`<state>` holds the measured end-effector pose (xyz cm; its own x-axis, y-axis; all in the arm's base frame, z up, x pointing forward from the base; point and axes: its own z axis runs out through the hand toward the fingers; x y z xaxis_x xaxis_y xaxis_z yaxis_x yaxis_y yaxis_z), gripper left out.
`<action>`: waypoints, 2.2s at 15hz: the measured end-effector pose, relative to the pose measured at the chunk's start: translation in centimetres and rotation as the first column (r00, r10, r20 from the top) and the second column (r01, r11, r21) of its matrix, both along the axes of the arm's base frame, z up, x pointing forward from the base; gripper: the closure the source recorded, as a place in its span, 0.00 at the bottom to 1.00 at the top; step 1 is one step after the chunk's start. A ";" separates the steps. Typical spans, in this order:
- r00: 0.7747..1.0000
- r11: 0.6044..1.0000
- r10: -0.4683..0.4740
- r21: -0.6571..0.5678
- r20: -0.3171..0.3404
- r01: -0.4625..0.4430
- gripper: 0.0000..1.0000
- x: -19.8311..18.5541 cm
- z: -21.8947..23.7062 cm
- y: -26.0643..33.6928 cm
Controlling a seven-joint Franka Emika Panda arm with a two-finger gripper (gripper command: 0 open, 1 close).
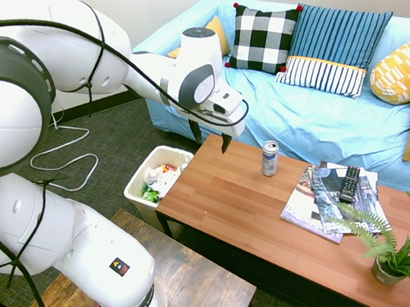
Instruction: Throw the can in the trash bin
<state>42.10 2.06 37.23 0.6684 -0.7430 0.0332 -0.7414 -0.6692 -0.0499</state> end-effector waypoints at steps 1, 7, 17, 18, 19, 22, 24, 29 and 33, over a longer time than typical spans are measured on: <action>1.000 1.000 0.001 -0.001 -0.002 -0.001 0.00 0.1 0.0 0.0; 0.988 0.989 -0.135 -0.050 0.078 0.139 0.00 4.6 -0.5 -1.6; 0.921 0.914 -0.379 -0.118 0.090 0.388 0.00 16.0 -7.2 -3.8; 0.914 0.906 -0.397 -0.122 0.089 0.405 0.00 16.7 -7.9 -4.2; 0.907 0.898 -0.413 -0.124 0.087 0.421 0.00 17.3 -8.6 -4.6; 0.894 0.886 -0.442 -0.119 0.080 0.449 0.00 19.1 -10.2 -5.2; 0.889 0.880 -0.451 -0.126 0.082 0.458 0.00 20.2 -11.1 -5.5; 0.879 0.867 -0.472 -0.142 0.068 0.477 0.00 21.7 -13.5 -5.8; 0.865 0.852 -0.499 -0.154 0.049 0.500 0.00 22.0 -15.6 -7.0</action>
